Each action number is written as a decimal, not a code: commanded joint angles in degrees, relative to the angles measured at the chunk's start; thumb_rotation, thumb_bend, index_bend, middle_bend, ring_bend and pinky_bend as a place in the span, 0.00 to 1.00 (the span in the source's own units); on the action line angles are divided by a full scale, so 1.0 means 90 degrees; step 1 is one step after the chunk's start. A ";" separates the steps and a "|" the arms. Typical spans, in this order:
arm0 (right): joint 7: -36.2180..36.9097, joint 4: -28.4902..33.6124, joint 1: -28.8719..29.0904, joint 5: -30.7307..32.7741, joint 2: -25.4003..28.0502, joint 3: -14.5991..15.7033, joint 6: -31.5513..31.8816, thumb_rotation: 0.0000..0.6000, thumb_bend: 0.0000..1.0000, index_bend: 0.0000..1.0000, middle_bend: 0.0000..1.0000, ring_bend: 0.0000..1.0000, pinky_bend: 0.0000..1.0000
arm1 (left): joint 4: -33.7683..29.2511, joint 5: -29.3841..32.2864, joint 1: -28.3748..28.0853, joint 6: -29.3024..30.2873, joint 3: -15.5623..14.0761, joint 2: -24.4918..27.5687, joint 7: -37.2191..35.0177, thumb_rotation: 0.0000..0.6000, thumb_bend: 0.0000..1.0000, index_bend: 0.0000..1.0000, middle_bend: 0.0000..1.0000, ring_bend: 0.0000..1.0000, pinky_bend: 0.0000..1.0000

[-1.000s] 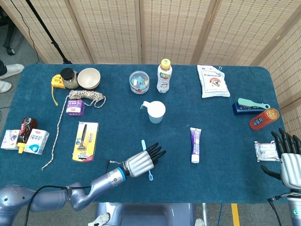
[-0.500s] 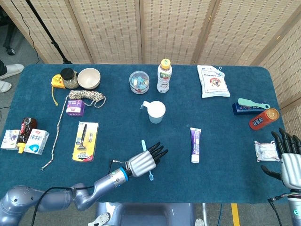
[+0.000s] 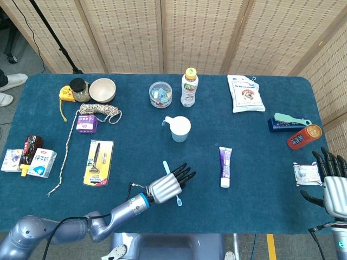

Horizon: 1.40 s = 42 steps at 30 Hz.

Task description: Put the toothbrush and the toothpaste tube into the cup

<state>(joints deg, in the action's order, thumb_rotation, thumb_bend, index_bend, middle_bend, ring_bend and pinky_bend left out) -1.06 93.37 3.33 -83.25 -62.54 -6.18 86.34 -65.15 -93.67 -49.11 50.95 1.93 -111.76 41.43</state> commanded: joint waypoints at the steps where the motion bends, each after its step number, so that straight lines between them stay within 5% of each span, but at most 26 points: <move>1: 0.0013 -0.0008 0.0003 0.0000 0.0001 0.0000 -0.0005 1.00 0.00 0.00 0.00 0.00 0.00 | 0.0162 -0.0057 0.0003 0.0093 -0.0051 -0.0103 -0.0083 1.00 0.40 0.50 0.00 0.00 0.00; 25: 0.0037 0.0020 0.0011 -0.0057 0.0012 0.0047 -0.0024 1.00 0.00 0.00 0.00 0.00 0.00 | -0.0414 -0.0144 0.0051 0.0739 0.0104 0.0292 -0.0445 1.00 0.41 0.57 0.00 0.00 0.00; 42: -0.0026 0.0042 0.0037 -0.0089 -0.0014 0.0085 -0.0073 1.00 0.00 0.00 0.00 0.00 0.00 | -0.2468 0.0695 0.0175 0.1372 0.1257 0.1415 -0.2109 1.00 0.41 0.57 0.00 0.00 0.00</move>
<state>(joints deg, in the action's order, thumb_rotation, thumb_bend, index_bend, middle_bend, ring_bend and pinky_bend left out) -1.29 93.75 3.66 -84.05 -62.66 -5.41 85.68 -85.44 -89.52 -47.69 63.55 11.58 -100.21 24.69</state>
